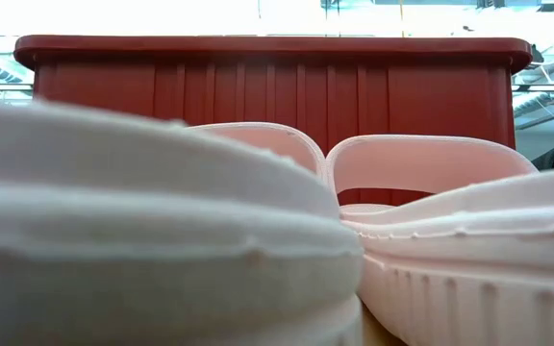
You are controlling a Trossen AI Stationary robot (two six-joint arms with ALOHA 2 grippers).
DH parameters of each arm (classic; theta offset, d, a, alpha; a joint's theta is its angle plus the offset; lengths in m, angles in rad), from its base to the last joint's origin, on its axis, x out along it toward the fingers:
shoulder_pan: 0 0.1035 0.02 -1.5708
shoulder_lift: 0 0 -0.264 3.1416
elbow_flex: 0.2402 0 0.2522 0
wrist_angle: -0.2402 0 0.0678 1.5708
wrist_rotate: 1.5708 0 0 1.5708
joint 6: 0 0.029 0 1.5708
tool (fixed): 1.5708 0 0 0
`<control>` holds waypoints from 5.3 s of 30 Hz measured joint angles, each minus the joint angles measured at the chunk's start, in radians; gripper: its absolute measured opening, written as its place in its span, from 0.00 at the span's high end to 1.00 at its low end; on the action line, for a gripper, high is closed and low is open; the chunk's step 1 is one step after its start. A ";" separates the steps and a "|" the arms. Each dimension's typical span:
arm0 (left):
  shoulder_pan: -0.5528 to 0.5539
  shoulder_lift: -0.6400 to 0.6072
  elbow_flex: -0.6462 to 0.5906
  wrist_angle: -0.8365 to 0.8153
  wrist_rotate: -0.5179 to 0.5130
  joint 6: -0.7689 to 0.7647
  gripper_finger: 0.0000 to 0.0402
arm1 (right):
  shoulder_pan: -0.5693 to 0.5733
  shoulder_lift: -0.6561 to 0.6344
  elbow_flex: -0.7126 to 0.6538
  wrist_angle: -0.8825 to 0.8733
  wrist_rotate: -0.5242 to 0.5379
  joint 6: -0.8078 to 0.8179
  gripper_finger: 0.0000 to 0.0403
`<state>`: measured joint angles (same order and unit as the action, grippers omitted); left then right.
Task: Pick and place slides into bin
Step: Put the black slide into the red organizer bin
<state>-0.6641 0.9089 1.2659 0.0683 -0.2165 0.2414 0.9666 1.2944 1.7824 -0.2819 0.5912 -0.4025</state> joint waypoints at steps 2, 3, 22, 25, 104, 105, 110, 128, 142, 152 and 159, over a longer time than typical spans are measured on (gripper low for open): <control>-0.004 0.001 0.000 -0.009 -0.030 0.005 0.38 | 0.047 0.031 0.039 -0.031 0.141 -0.010 0.47; -0.006 0.001 0.000 -0.017 -0.048 0.010 0.38 | 0.066 0.047 0.056 -0.047 0.210 -0.011 0.47; -0.006 0.001 0.000 -0.055 -0.127 -0.046 0.38 | 0.306 0.308 0.089 0.124 0.851 0.034 0.47; -0.006 0.001 0.000 -0.077 -0.127 -0.068 0.38 | 0.326 0.347 0.089 0.255 0.975 -0.095 0.47; -0.006 0.001 0.000 -0.225 -0.178 -0.097 0.38 | -0.096 0.375 0.087 -0.694 -0.072 0.533 0.52; -0.006 0.001 0.000 -0.225 -0.178 -0.097 0.38 | -0.096 0.392 0.087 -0.712 -0.078 0.555 0.52; -0.006 0.001 0.000 -0.226 -0.178 -0.097 0.38 | -0.096 0.469 0.087 -0.779 -0.150 0.687 0.52; -0.006 0.001 0.000 -0.244 -0.179 -0.097 0.38 | -0.100 0.661 0.043 -1.121 -0.513 1.196 0.52; -0.006 0.001 0.000 -0.261 -0.179 -0.119 0.38 | -0.088 0.662 -0.261 -1.118 -0.516 1.299 0.52; -0.006 0.001 0.000 -0.283 -0.179 -0.116 0.38 | -0.089 0.657 -0.491 -1.038 -0.486 1.412 0.52; -0.006 0.001 0.000 -0.282 -0.196 -0.116 0.38 | -0.090 0.655 -0.508 -1.021 -0.484 1.411 0.65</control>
<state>-0.6697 0.9100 1.2659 -0.2142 -0.4129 0.1257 0.8768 1.9489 1.2743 -1.3027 0.1074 1.0088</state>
